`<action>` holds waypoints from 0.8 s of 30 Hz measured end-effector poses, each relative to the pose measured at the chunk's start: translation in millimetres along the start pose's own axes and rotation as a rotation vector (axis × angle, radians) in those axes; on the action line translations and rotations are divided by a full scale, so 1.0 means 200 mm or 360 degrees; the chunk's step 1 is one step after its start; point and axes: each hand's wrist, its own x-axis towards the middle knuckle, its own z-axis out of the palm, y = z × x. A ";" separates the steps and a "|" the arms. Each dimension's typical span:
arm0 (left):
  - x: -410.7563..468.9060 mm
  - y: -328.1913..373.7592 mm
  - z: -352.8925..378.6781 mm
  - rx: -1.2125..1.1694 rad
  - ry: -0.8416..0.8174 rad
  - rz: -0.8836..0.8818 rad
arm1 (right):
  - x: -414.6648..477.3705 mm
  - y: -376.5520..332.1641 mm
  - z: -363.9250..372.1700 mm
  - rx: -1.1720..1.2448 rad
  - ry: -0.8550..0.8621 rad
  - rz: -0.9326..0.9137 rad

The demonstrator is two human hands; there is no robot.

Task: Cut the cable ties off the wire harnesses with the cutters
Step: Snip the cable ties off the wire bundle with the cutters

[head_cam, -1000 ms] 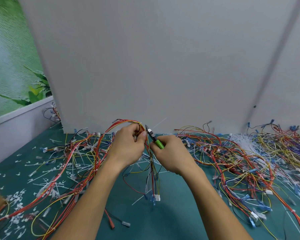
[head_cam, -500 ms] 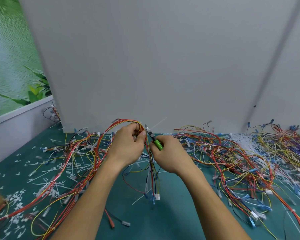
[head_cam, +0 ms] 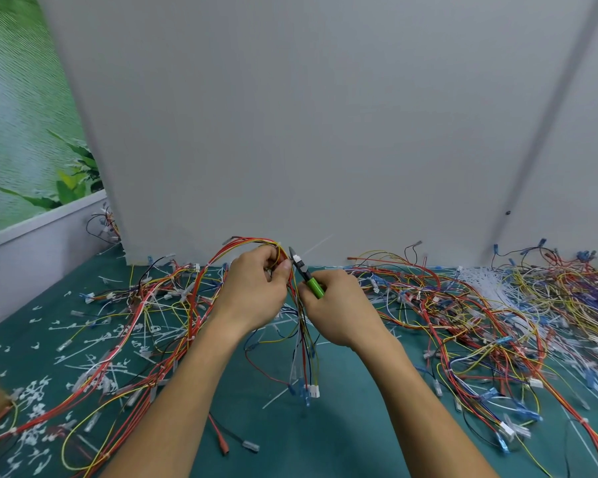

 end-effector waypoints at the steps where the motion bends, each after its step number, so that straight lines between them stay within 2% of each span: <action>1: 0.00 0.00 0.00 -0.0003 0.0001 -0.0005 | 0.00 0.00 0.00 -0.0014 -0.0003 -0.0001; 24: 0.01 -0.01 0.01 0.0014 0.0012 0.0009 | 0.00 0.00 0.01 -0.0005 -0.0004 0.0020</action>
